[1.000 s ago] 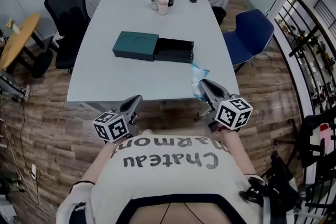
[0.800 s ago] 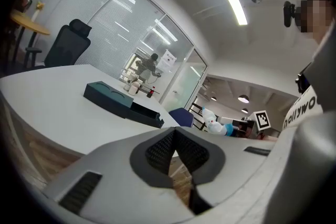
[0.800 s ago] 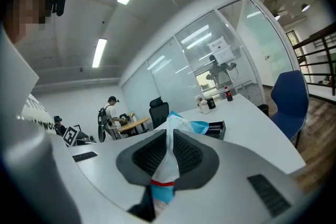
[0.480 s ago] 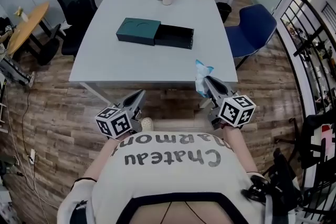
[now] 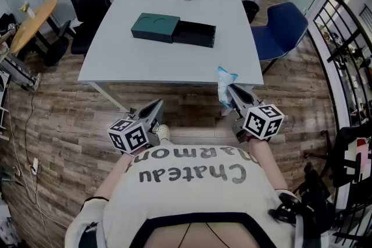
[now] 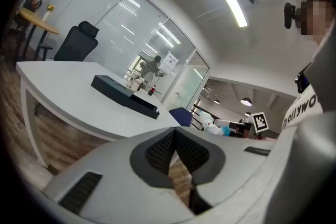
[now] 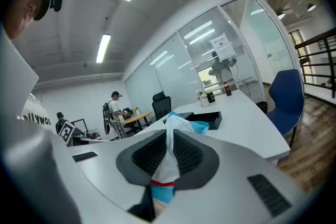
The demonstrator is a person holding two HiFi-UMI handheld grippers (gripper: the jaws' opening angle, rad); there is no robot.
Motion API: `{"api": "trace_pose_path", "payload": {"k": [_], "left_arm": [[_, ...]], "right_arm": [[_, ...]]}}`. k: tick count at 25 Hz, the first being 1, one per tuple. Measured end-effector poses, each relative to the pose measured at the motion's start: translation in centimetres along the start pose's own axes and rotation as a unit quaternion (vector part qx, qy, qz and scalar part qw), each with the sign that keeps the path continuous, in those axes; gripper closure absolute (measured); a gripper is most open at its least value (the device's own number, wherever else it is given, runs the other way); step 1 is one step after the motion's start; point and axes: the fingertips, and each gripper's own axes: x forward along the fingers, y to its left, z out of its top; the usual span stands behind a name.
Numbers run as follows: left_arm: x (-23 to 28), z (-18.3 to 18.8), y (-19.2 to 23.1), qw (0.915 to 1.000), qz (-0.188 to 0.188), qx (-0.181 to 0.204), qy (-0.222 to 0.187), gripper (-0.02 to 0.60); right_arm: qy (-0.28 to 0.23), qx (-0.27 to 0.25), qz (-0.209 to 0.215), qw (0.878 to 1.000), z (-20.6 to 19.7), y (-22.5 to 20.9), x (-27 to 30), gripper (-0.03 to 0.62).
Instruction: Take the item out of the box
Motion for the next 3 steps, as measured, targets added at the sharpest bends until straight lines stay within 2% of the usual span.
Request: {"api": "trace_pose_path", "payload": {"k": [3], "left_arm": [[-0.39,-0.18,-0.25,1.0000,0.001,0.000,-0.003,0.594]], "right_arm": [[0.001,-0.004,-0.003,1.000,-0.26,0.11,-0.45,0.554]]}}
